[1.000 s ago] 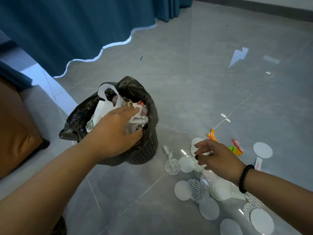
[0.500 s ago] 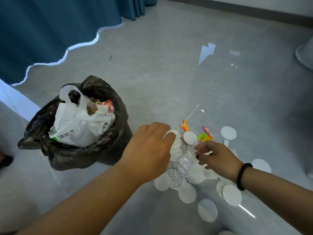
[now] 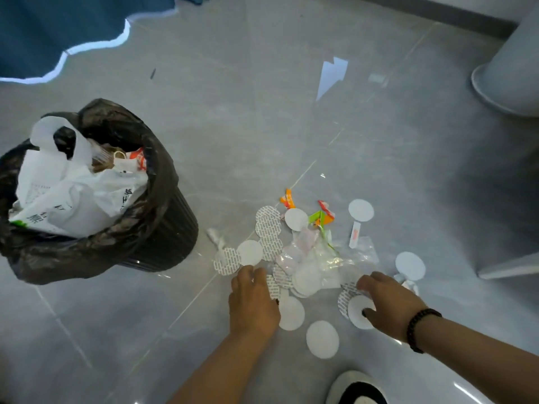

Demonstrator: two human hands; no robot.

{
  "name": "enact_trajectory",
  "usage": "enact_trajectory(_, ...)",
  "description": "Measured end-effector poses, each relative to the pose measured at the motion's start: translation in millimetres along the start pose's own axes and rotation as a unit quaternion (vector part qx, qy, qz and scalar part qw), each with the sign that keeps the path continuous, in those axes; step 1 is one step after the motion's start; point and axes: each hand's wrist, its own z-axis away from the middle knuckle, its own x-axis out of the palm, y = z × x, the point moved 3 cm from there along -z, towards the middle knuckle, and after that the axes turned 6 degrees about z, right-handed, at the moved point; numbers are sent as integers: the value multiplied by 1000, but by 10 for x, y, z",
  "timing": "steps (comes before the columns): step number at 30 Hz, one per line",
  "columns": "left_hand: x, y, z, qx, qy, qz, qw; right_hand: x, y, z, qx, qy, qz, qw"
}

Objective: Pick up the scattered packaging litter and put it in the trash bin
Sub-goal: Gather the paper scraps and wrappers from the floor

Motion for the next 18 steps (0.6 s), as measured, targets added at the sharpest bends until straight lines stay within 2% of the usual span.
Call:
enact_trajectory(5, 64, -181, 36, 3, 30, 0, 1000, 205, 138, 45, -1, 8, 24, 1000)
enact_trajectory(12, 95, -280, 37, 11, 27, 71, 997, 283, 56, 8, -17, 30, 27, 999)
enact_trajectory(18, 136, -214, 2, 17, -21, 14, 1000, 271, 38, -66, -9, 21, 13, 1000)
